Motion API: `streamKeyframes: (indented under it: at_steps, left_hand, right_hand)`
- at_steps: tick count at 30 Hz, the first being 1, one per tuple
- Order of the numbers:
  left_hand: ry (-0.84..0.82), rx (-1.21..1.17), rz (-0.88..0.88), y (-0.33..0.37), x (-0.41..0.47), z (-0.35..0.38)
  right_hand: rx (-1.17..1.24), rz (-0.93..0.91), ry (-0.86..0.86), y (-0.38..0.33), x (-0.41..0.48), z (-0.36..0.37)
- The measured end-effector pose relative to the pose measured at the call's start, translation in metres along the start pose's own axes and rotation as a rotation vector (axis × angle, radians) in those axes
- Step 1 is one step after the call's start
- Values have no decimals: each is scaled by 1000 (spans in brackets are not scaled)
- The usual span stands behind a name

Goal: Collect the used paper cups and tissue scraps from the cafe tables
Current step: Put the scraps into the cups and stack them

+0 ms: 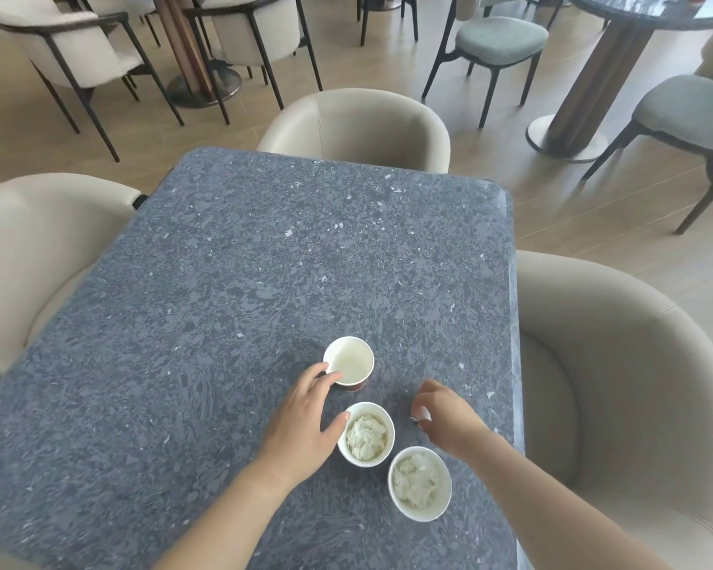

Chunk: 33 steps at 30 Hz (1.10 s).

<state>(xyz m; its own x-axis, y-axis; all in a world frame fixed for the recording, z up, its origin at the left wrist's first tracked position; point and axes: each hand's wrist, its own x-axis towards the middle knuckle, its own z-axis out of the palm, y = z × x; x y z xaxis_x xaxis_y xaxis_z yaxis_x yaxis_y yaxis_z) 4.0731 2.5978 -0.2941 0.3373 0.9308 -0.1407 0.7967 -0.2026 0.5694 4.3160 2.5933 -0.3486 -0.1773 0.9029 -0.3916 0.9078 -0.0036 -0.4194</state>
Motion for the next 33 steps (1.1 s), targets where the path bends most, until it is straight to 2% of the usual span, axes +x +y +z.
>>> streamKeyframes:
  at_steps: [5, 8, 10, 13, 16, 23, 33]
  left_hand:
    - [1, -12, 4, 1, -2, 0]
    - [-9, -8, 5, 5, -4, -1]
    - [-6, -5, 4, 10, -5, -2]
    - [20, -6, 22, 14, -10, -4]
    - [23, -20, 34, 16, -18, -7]
    - [65, -61, 103, 26, -35, -7]
    - [-137, 115, 162, 32, -42, 7]
  right_hand:
    - [202, -4, 191, -16, -9, -20]
    - [353, -95, 348, -40, -17, -40]
    - [433, -177, 395, -59, -25, -46]
    - [443, -259, 326, -80, -38, -41]
    - [408, -254, 277, -83, -46, -33]
    - [358, -202, 353, -70, -70, -38]
    - [185, -138, 321, -53, -108, -24]
